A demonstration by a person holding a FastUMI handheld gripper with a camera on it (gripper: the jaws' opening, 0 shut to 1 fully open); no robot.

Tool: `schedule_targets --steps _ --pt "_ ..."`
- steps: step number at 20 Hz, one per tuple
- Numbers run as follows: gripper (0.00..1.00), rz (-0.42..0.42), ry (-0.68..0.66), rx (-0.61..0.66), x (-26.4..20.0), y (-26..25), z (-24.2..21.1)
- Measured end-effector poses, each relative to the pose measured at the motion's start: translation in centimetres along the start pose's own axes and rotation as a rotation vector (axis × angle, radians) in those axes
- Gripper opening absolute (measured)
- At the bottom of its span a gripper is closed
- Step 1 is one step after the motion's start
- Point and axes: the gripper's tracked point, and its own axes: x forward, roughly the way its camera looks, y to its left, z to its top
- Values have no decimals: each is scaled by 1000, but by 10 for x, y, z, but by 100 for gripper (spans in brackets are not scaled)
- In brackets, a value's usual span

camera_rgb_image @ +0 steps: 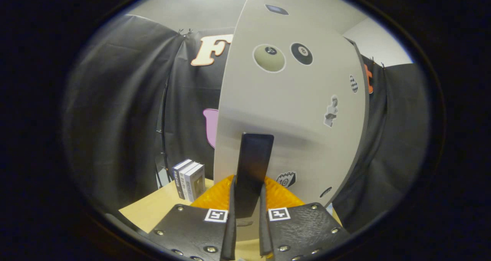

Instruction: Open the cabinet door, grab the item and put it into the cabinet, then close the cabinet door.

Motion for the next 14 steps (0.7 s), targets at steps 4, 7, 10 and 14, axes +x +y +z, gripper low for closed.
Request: schedule_targets --steps 4,7,10,14 --pt "24 -16 7 6 -26 -15 -5" --pt "24 -21 21 38 -43 -25 -8" --pt "24 -32 27 51 -57 -36 -15" --pt "24 -55 38 61 -75 -48 -19"
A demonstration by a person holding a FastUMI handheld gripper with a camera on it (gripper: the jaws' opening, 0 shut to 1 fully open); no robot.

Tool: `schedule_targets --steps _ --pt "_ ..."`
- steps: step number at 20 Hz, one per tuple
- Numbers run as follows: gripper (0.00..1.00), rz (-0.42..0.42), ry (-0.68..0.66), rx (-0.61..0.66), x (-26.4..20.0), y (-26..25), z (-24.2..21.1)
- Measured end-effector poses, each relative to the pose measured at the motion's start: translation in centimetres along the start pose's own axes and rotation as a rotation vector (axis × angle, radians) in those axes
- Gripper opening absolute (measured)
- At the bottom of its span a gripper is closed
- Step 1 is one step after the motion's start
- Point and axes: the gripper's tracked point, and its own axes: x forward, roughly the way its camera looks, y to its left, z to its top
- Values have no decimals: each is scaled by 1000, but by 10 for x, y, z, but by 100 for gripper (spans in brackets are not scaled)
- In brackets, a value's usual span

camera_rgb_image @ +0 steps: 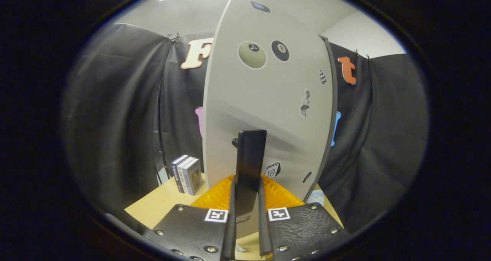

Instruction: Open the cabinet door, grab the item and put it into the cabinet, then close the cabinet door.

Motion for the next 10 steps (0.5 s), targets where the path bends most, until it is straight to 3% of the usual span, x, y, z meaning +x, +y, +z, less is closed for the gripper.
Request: schedule_targets --steps 4,5,7,9,10 --pt "24 -1 31 16 -20 -5 -12" --pt "24 36 40 22 -22 -1 -19" --pt "4 15 35 38 -30 -7 -15" --pt "1 -208 14 -153 -29 -63 -19" --pt "1 -216 37 -146 -30 -74 -21"
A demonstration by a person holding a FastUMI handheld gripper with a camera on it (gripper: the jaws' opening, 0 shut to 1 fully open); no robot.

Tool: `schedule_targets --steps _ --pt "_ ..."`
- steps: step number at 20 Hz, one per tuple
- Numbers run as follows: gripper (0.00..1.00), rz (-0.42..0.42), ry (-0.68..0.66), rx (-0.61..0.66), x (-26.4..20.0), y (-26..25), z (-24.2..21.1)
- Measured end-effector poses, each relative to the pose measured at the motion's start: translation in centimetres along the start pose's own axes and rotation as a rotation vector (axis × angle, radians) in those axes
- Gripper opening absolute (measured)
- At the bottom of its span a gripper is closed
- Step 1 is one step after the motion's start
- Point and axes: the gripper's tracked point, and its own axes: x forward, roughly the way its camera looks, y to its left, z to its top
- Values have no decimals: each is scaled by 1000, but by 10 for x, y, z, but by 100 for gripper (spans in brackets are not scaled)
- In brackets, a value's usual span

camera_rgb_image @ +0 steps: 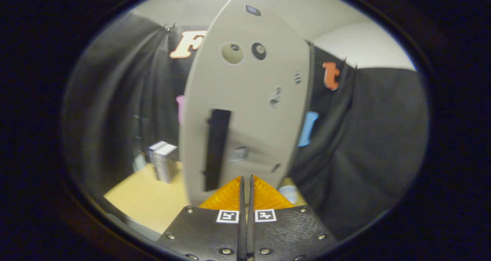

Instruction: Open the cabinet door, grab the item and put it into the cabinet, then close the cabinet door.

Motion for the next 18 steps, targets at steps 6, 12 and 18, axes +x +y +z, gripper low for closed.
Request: schedule_targets --steps 6,12,18 --pt "1 68 -38 112 1 32 23" --pt "1 139 -29 124 24 60 33" --pt "26 238 1 102 49 108 37"
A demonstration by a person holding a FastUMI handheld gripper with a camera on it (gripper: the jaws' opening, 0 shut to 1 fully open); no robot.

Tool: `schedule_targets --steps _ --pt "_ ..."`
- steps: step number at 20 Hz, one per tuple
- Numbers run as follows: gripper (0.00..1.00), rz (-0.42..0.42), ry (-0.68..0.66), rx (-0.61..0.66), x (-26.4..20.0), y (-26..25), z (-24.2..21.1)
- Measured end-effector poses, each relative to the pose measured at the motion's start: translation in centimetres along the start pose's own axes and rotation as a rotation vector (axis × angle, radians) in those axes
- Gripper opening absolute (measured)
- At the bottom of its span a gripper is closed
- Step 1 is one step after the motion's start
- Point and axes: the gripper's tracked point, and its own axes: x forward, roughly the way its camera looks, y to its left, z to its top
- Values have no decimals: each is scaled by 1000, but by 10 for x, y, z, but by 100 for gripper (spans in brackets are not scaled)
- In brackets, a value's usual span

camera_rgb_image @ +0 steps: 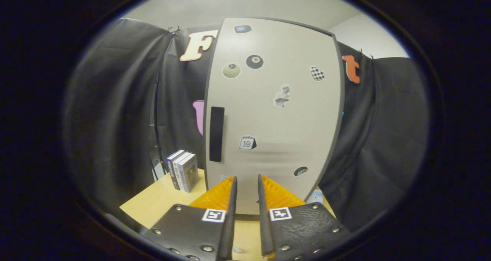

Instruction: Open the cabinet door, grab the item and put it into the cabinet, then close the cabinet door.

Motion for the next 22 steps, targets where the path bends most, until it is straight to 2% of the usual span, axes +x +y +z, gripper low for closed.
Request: schedule_targets --steps 2,10,12,15,18,22 --pt "43 30 -7 -4 21 16 5" --pt "55 33 -28 11 95 50 21" --pt "55 22 -45 37 111 55 27" --pt "84 -4 -51 73 132 57 32" --pt "81 -25 -66 103 149 60 37" --pt "60 -73 -62 121 164 56 36"
